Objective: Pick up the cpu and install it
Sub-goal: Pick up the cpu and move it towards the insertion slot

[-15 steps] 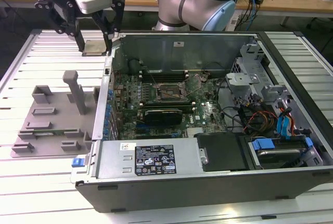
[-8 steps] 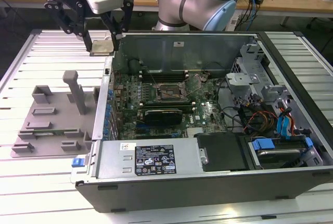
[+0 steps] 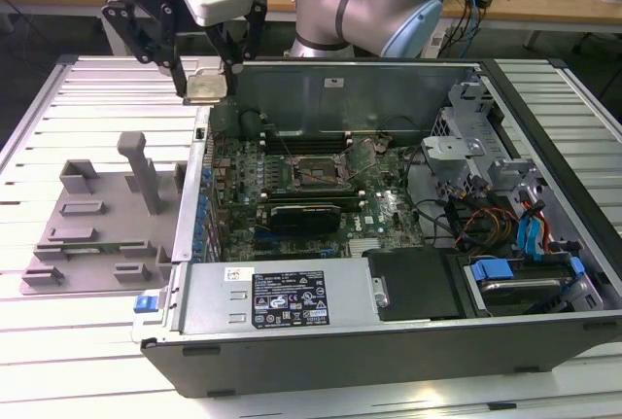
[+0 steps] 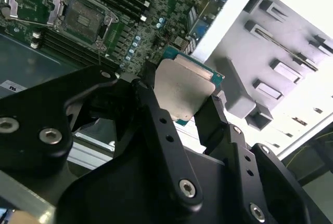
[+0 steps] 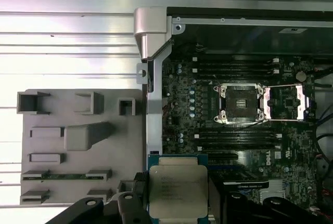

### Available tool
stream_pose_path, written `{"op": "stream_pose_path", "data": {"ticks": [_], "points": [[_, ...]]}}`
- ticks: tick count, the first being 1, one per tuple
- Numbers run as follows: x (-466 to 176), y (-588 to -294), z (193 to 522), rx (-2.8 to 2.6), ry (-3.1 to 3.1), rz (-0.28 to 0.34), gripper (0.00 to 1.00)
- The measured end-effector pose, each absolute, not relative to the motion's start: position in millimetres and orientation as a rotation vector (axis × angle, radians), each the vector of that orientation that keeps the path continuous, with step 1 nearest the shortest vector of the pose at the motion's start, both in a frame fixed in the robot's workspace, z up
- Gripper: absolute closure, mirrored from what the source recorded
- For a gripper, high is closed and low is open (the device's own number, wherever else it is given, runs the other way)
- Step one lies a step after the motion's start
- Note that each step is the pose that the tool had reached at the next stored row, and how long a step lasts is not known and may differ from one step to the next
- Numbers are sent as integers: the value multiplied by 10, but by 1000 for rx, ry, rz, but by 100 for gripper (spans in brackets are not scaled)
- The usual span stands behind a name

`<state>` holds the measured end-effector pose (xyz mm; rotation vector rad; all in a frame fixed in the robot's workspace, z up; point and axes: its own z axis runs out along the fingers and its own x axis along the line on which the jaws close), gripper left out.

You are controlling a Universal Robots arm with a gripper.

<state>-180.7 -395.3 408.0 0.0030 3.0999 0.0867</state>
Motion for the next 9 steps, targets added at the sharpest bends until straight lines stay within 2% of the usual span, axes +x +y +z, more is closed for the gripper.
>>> {"op": "stream_pose_path", "data": {"ticks": [9], "points": [[-1637, -3953, 4080, 3, 3100, 87, 45]]}}
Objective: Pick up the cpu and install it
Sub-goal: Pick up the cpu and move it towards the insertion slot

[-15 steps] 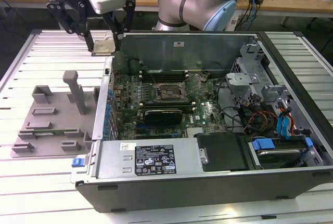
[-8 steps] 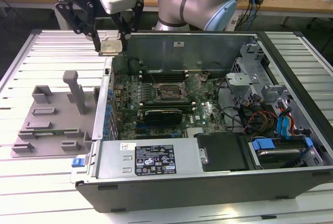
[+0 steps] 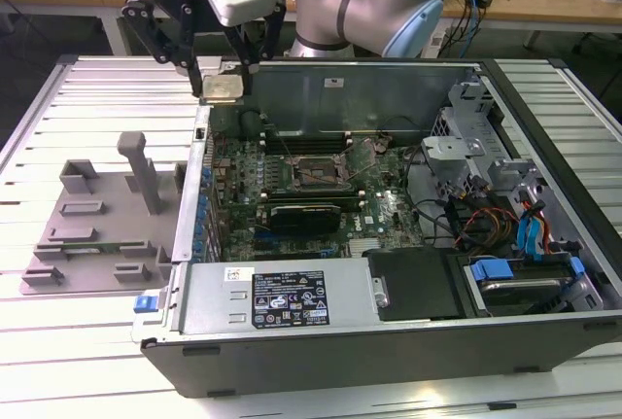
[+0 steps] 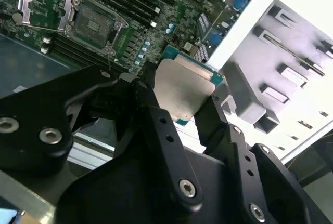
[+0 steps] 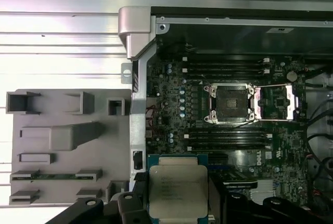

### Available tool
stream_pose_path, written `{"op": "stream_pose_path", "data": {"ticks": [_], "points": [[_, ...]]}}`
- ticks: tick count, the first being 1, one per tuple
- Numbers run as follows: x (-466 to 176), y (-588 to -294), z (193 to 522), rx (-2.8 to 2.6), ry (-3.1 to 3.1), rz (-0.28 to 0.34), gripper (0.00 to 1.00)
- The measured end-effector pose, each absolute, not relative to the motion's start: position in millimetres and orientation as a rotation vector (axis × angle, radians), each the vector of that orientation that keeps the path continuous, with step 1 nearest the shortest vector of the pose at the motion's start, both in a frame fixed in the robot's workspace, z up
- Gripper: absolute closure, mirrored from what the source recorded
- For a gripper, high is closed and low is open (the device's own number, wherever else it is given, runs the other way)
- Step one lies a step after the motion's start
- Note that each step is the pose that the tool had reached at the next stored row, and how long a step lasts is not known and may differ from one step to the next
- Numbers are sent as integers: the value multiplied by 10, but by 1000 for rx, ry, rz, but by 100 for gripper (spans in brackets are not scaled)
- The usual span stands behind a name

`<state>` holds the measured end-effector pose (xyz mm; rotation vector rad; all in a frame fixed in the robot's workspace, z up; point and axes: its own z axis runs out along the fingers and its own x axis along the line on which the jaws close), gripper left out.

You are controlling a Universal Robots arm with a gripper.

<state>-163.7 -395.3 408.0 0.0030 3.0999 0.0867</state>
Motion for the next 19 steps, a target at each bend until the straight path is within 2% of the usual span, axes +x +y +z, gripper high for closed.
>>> {"op": "stream_pose_path", "data": {"ticks": [19], "points": [[-1037, -3953, 4080, 3, 3100, 87, 45]]}}
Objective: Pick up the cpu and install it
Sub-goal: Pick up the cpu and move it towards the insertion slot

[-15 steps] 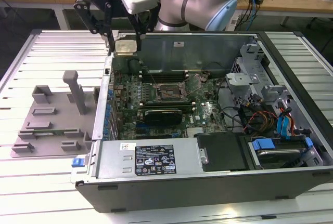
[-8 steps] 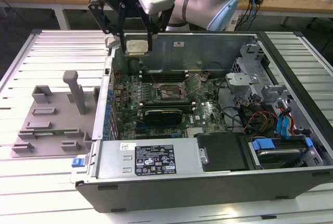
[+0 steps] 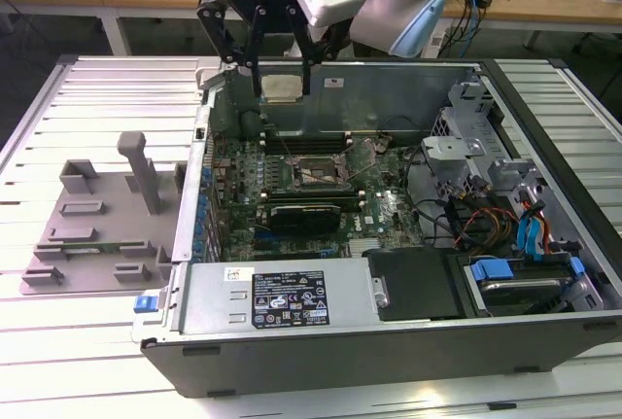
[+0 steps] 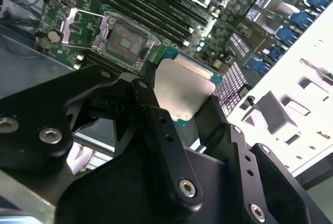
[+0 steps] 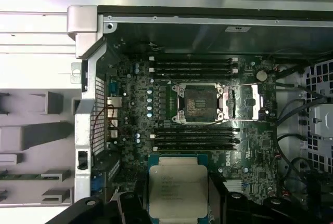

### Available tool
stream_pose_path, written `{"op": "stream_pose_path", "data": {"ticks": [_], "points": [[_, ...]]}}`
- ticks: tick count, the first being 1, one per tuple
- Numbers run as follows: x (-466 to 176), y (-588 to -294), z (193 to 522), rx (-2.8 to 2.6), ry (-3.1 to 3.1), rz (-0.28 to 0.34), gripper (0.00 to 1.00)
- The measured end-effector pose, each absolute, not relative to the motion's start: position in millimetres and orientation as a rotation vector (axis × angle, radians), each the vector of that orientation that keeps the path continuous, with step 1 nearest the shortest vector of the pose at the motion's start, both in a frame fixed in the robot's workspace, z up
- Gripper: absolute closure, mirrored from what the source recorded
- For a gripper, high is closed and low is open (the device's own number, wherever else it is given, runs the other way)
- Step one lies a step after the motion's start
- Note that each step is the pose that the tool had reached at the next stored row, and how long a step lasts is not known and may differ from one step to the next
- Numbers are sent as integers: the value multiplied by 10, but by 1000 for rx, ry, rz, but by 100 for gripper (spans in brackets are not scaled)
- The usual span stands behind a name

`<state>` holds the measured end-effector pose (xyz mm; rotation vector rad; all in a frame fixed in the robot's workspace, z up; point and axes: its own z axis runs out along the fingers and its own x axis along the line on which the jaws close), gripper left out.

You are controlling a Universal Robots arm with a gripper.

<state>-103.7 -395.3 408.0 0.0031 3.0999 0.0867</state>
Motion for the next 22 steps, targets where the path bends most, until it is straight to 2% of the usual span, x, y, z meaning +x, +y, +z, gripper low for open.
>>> {"op": "stream_pose_path", "data": {"ticks": [22], "points": [[-733, -3953, 4028, 3, 3100, 87, 45]]}}
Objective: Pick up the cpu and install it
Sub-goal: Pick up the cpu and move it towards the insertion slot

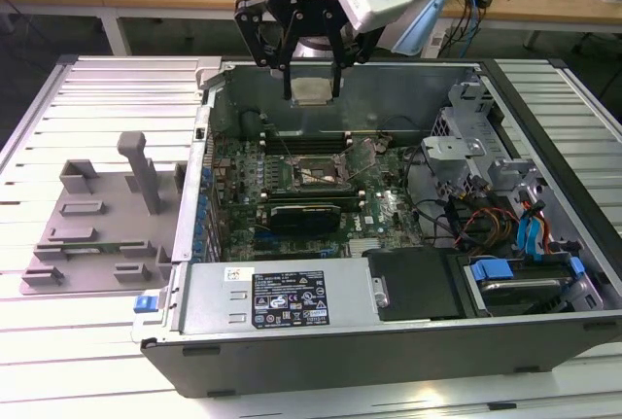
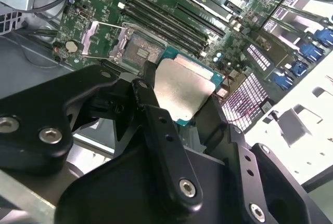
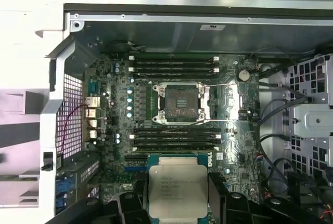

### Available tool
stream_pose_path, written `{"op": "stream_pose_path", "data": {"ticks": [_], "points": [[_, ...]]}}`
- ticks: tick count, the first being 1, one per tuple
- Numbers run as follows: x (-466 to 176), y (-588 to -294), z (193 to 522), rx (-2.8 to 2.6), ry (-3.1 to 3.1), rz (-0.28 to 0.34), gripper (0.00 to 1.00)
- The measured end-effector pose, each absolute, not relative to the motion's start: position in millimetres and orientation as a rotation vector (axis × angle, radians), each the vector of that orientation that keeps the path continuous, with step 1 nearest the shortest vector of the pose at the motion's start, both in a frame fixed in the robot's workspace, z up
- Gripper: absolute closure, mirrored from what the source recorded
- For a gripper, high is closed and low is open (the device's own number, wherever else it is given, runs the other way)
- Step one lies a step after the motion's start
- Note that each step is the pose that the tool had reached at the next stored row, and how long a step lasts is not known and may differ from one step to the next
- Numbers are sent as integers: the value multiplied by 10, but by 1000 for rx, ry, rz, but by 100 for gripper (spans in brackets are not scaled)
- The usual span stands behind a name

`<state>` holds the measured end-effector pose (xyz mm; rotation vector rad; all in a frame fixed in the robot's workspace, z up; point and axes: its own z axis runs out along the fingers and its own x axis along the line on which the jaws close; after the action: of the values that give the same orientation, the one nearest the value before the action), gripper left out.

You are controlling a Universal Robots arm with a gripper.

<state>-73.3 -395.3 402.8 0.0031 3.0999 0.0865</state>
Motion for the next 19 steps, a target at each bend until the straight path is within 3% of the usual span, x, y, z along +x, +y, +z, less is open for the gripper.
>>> {"op": "stream_pose_path", "data": {"ticks": [19], "points": [[-733, -3953, 3882, 3, 3100, 87, 45]]}}
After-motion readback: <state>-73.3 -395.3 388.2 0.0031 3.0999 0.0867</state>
